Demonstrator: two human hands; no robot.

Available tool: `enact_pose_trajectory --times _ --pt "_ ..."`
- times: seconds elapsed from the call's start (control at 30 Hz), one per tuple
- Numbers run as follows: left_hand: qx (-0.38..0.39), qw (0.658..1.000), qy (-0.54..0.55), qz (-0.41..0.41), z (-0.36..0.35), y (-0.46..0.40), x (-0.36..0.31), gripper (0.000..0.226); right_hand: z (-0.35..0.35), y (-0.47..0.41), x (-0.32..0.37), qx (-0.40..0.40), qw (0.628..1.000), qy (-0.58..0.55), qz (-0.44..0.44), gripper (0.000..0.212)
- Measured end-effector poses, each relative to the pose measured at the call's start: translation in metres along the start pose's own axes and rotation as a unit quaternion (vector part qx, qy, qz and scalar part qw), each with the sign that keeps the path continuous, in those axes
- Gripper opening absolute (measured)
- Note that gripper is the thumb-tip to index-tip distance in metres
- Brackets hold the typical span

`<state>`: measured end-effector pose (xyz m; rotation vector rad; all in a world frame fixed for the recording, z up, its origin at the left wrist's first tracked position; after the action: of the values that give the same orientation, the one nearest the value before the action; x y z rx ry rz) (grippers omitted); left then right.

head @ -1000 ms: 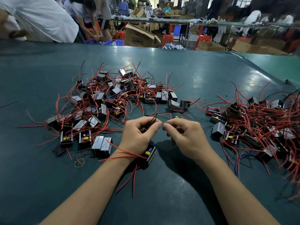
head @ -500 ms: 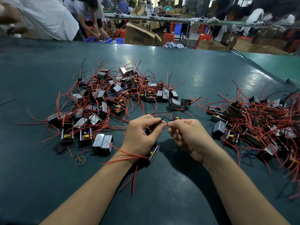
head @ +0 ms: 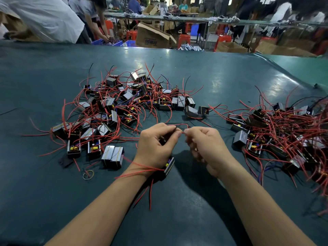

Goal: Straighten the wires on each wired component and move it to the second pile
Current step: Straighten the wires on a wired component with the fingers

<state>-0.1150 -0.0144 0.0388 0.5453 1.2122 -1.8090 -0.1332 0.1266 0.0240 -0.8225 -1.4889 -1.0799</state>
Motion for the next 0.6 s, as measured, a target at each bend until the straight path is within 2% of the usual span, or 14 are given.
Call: enact_pose_trajectory --times 0.1,0.13,0.2,0.23,0.33,0.5,0.6 --pt "-0.014 0.99 0.12 0.073 0.002 0.0 0.015 0.005 0.009 0.005 0.016 0.028 0.982 0.143 0.12 0.016" --pt "-0.015 0.984 0.152 0.092 0.002 -0.001 0.019 0.007 0.014 0.006 0.021 0.018 0.964 0.215 0.155 0.011" --pt "-0.001 0.976 0.183 0.118 -0.002 -0.001 0.023 0.012 0.016 0.008 0.027 -0.019 0.904 0.364 0.223 0.009" --pt "0.009 0.974 0.19 0.124 -0.004 -0.001 0.024 0.015 0.014 0.009 0.029 -0.027 0.878 0.404 0.256 0.008" --pt "0.024 0.971 0.201 0.128 -0.004 -0.001 0.026 0.018 0.008 0.01 0.028 -0.031 0.846 0.441 0.3 0.008" --pt "0.059 0.969 0.197 0.138 -0.006 -0.001 0.026 0.012 0.005 0.01 0.03 -0.016 0.825 0.461 0.327 0.018" --pt "0.056 0.969 0.196 0.136 -0.007 0.0 0.024 0.009 0.001 0.008 0.03 -0.006 0.817 0.491 0.304 0.02"
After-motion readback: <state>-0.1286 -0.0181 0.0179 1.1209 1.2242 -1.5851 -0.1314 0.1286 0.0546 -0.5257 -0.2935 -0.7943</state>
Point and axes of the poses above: each hand's wrist, its own y-axis away from the middle knuckle, its own z-axis out of the back of the hand, x = y × z, the point moved 6 cm from there along -y, towards the middle knuckle, and after that the axes turned 14 degrees about x, right-handed, at the moved point
